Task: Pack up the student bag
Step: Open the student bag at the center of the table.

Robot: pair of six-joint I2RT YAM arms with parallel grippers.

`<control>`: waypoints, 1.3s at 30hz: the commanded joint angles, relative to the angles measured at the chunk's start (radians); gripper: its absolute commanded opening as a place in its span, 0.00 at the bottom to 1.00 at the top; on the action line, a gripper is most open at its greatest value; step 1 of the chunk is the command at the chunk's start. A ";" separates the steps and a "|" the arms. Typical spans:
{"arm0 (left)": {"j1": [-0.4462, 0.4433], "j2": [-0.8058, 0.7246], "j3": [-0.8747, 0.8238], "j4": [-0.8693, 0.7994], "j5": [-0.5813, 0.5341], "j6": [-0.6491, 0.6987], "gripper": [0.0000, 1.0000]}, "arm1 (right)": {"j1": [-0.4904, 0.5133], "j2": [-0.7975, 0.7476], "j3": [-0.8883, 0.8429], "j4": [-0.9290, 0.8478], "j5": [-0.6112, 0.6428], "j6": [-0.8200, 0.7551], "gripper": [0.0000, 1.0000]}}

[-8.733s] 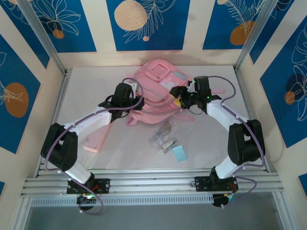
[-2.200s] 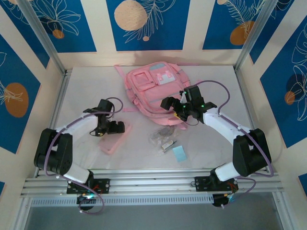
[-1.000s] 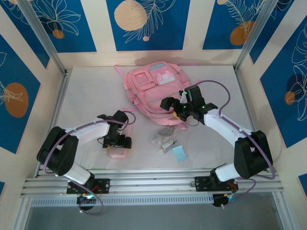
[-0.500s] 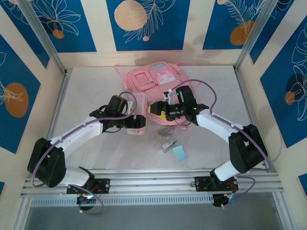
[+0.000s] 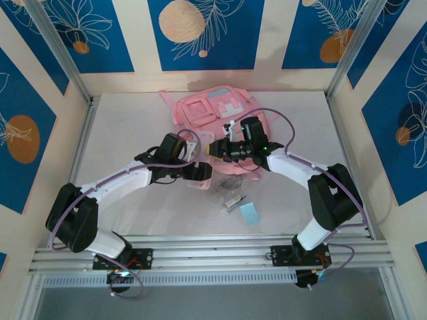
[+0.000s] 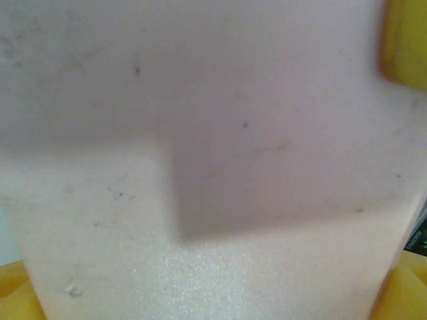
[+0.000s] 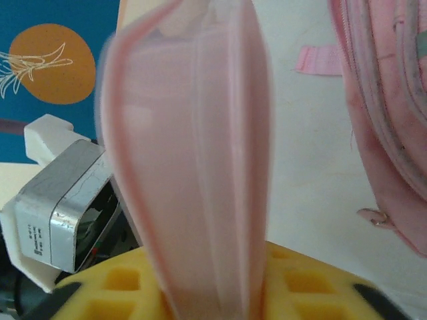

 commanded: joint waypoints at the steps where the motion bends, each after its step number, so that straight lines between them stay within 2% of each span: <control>1: -0.024 -0.012 0.043 0.028 0.016 0.020 0.76 | 0.006 -0.013 0.015 0.035 -0.014 0.014 0.12; 2: -0.025 -0.011 0.050 0.027 0.009 0.022 0.79 | 0.001 -0.018 0.009 0.028 -0.012 0.011 0.08; 3: -0.026 -0.012 0.055 0.031 0.004 0.022 0.83 | -0.008 -0.022 0.004 0.021 -0.011 0.008 0.08; 4: -0.025 -0.010 0.063 0.034 -0.005 0.028 0.97 | -0.020 -0.028 -0.004 0.013 -0.013 0.009 0.08; 5: -0.025 -0.010 0.074 0.034 -0.016 0.035 1.00 | -0.035 -0.035 -0.015 0.011 -0.017 0.010 0.08; 10: -0.025 0.004 0.124 0.029 -0.032 0.059 1.00 | -0.086 -0.098 -0.069 -0.009 -0.015 0.006 0.14; 13: -0.024 0.019 0.157 -0.016 -0.046 0.078 1.00 | -0.106 -0.133 -0.082 -0.043 -0.002 -0.008 0.15; 21: -0.024 0.035 0.221 -0.054 -0.241 0.250 1.00 | -0.251 -0.215 -0.105 -0.187 -0.011 -0.065 0.22; 30: -0.050 0.313 0.453 -0.050 -0.270 0.465 1.00 | -0.522 -0.304 -0.123 -0.384 -0.016 -0.075 0.30; 39: -0.132 0.558 0.726 -0.133 -0.402 0.621 1.00 | -0.767 -0.407 -0.196 -0.409 -0.074 -0.047 0.33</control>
